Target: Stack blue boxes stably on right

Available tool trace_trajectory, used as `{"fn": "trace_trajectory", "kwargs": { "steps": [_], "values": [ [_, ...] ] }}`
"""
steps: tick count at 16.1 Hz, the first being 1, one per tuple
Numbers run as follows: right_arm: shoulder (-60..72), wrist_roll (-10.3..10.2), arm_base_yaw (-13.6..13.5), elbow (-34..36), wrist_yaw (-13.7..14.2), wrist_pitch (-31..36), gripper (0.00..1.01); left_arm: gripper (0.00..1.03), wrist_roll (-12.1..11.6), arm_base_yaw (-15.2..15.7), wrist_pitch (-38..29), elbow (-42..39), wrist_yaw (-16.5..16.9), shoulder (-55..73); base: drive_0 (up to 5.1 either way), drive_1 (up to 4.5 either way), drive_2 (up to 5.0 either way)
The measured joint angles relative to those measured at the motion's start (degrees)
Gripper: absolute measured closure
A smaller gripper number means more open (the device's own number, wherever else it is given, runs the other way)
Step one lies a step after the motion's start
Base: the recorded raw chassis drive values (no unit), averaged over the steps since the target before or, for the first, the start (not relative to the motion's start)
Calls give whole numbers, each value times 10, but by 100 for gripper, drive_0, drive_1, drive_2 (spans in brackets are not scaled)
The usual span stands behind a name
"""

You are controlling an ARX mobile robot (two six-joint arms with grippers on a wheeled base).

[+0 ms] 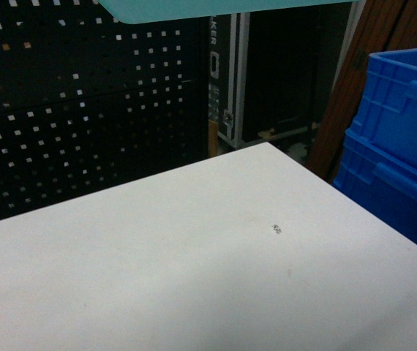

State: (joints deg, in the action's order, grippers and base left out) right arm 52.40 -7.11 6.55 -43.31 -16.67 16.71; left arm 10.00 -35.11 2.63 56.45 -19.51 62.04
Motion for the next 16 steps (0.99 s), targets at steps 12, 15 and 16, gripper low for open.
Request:
{"fn": "trace_trajectory", "kwargs": {
  "steps": [12, 15, 16],
  "values": [
    [0, -1, 0, 0, 0, 0, 94, 101, 0, 0, 0, 0, 0, 0, -161, -161, -161],
    [0, -2, 0, 0, 0, 0, 94, 101, 0, 0, 0, 0, 0, 0, -147, -147, -147],
    [0, -2, 0, 0, 0, 0, 94, 101, 0, 0, 0, 0, 0, 0, -147, -147, -147]
  ]
}}
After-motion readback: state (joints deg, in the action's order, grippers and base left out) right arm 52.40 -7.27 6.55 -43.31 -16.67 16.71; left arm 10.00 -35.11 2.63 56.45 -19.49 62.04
